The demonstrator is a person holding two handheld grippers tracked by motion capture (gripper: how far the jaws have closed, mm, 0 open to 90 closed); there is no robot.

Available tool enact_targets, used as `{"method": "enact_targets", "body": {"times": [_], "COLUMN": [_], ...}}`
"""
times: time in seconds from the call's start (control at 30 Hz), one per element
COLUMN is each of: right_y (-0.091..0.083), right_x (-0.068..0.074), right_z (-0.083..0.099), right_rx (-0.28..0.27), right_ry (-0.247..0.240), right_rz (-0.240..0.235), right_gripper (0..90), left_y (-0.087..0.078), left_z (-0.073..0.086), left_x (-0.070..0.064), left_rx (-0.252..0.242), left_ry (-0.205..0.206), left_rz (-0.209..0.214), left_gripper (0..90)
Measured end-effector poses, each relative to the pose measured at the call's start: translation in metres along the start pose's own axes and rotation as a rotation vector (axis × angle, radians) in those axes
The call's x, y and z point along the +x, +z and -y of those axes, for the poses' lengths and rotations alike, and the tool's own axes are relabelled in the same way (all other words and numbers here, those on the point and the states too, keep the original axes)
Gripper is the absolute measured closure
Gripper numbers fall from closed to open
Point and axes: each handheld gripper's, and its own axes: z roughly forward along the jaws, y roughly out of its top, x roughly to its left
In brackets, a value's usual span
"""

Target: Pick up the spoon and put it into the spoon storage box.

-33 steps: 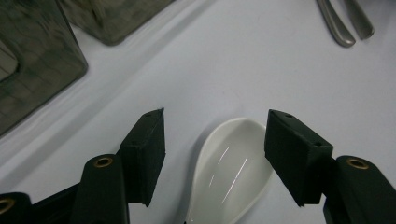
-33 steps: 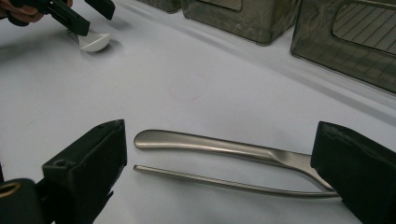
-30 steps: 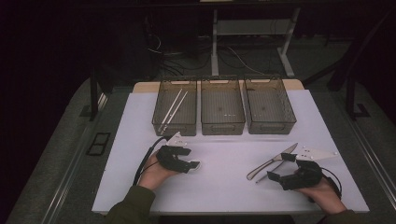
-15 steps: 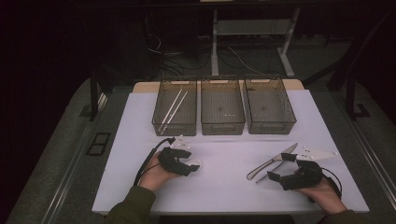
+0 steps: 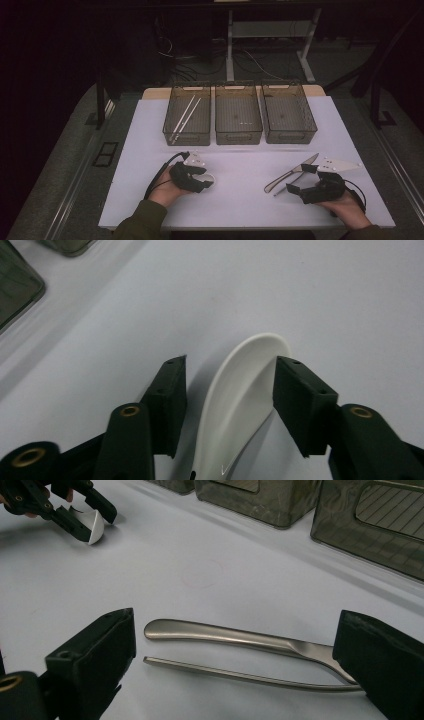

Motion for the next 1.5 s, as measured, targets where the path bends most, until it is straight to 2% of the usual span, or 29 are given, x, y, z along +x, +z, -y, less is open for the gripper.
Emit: {"method": "enact_targets", "body": {"times": [0.07,0.1,0.17,0.2,0.23,0.4,0.5,0.6,0.63,0.67,0.8,0.87,0.93,1.03,1.2,1.27,1.5], "right_y": [0.0,0.0,0.0,0.0,0.0,0.0,0.0,0.0,0.0,0.0,0.0,0.0,0.0,0.0,0.0,0.0,0.0], "right_x": [0.0,0.0,0.0,0.0,0.0,0.0,0.0,0.0,0.0,0.0,0.0,0.0,0.0,0.0,0.0,0.0,0.0], "right_z": [0.0,0.0,0.0,0.0,0.0,0.0,0.0,0.0,0.0,0.0,0.0,0.0,0.0,0.0,0.0,0.0,0.0], "right_rx": [-0.001,-0.001,-0.001,0.0,0.0,-0.001,-0.001,0.0,0.0,0.001,0.001,0.0,0.0,0.0,-0.001,-0.001,0.0], "right_ry": [-0.002,-0.001,-0.004,-0.001,-0.001,-0.004,-0.004,-0.001,-0.001,-0.001,-0.001,-0.001,-0.001,-0.002,-0.004,-0.003,-0.003], "right_rz": [0.0,-0.001,-0.001,-0.001,-0.001,-0.001,-0.001,0.0,0.0,0.0,0.0,0.0,0.0,-0.001,-0.001,-0.002,-0.002], "right_gripper": [3.7,3.7,3.7,3.7,3.7,3.7,3.7,3.7,3.7,3.7,3.7,3.7,3.7,3.7,3.7,3.7,3.7], "left_y": [0.001,0.001,0.001,0.002,0.001,0.0,-0.002,-0.003,-0.005,-0.007,-0.008,-0.009,-0.009,-0.009,-0.01,-0.011,-0.02], "left_z": [0.001,0.001,0.001,0.001,0.001,0.002,0.002,0.002,0.002,0.002,0.002,0.002,0.001,0.001,0.0,-0.001,-0.005], "left_x": [-0.001,-0.001,-0.005,-0.006,-0.006,-0.006,-0.006,-0.007,-0.007,-0.007,-0.008,-0.009,-0.009,-0.008,-0.009,-0.009,-0.01], "left_rx": [0.001,0.019,0.024,0.014,0.023,0.016,0.03,0.021,0.011,0.01,-0.003,-0.004,0.002,-0.001,-0.001,-0.01,-0.04], "left_ry": [0.003,0.031,0.062,0.052,0.064,0.068,0.091,0.096,0.104,0.11,0.119,0.118,0.121,0.102,0.111,0.098,0.066], "left_rz": [0.017,0.019,-0.004,-0.005,-0.003,0.001,0.0,0.001,-0.005,-0.005,0.001,0.003,0.004,0.009,0.004,0.01,-0.026], "left_gripper": [49.7,50.6,52.0,52.8,53.6,58.5,60.2,62.3,64.3,72.5,77.4,80.3,80.5,80.8,81.3,81.4,81.5]}}
